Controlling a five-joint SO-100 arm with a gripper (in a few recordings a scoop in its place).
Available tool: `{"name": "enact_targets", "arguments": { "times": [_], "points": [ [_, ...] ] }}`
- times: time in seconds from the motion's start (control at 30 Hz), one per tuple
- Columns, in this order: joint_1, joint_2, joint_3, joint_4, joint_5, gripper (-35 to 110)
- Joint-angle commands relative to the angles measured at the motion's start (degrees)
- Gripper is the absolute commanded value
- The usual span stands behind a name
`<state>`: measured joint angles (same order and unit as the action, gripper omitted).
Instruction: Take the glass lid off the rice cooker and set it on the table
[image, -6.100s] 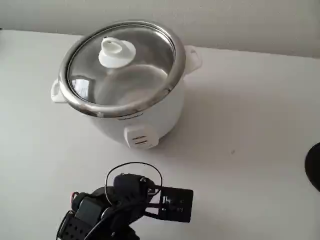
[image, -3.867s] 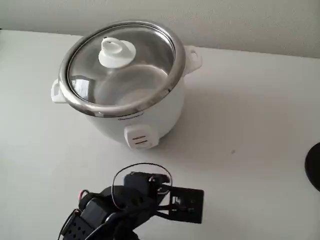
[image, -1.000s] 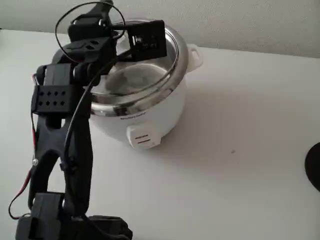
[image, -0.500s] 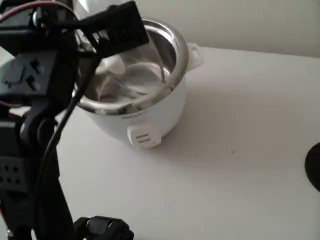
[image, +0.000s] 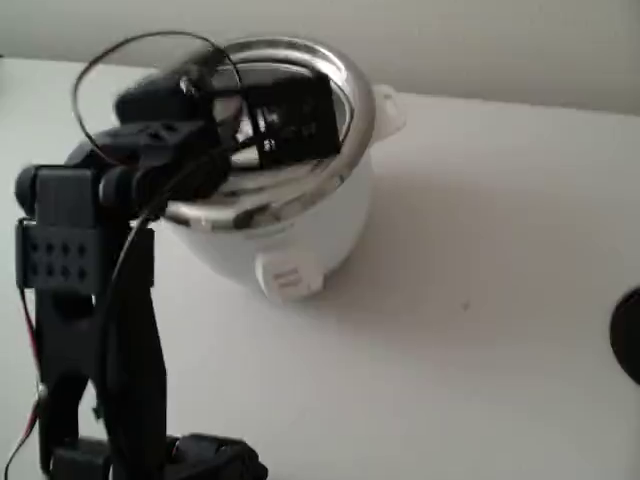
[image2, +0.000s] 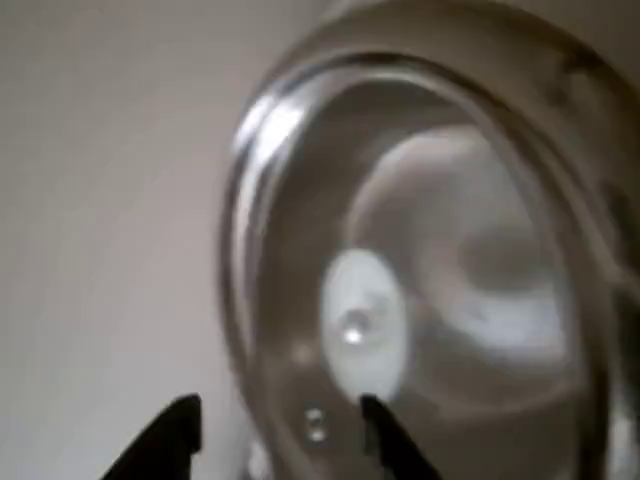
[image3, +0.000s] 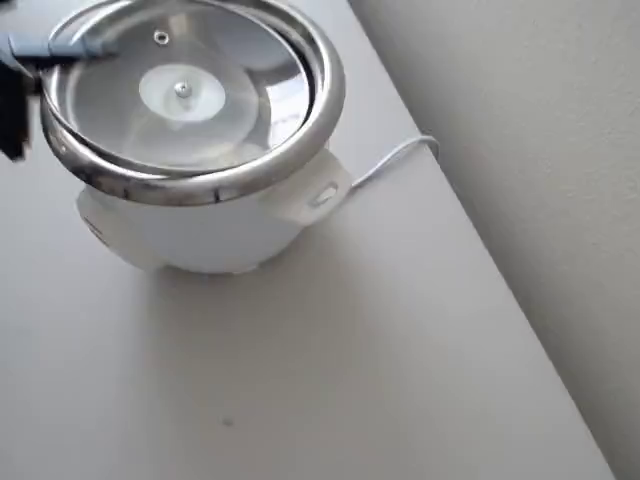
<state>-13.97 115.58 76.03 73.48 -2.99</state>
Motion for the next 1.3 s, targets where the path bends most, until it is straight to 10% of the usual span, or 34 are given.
{"name": "enact_targets", "arguments": {
  "times": [0.0,0.43,1.27],
  "points": [
    [-0.7,-2.0,-6.9,9.7,-1.1,21],
    [8.0,-8.4,-25.3,30.2,-7.3,22],
    [2.2,-16.1,-21.2,27.9,0.4,22]
  ]
}}
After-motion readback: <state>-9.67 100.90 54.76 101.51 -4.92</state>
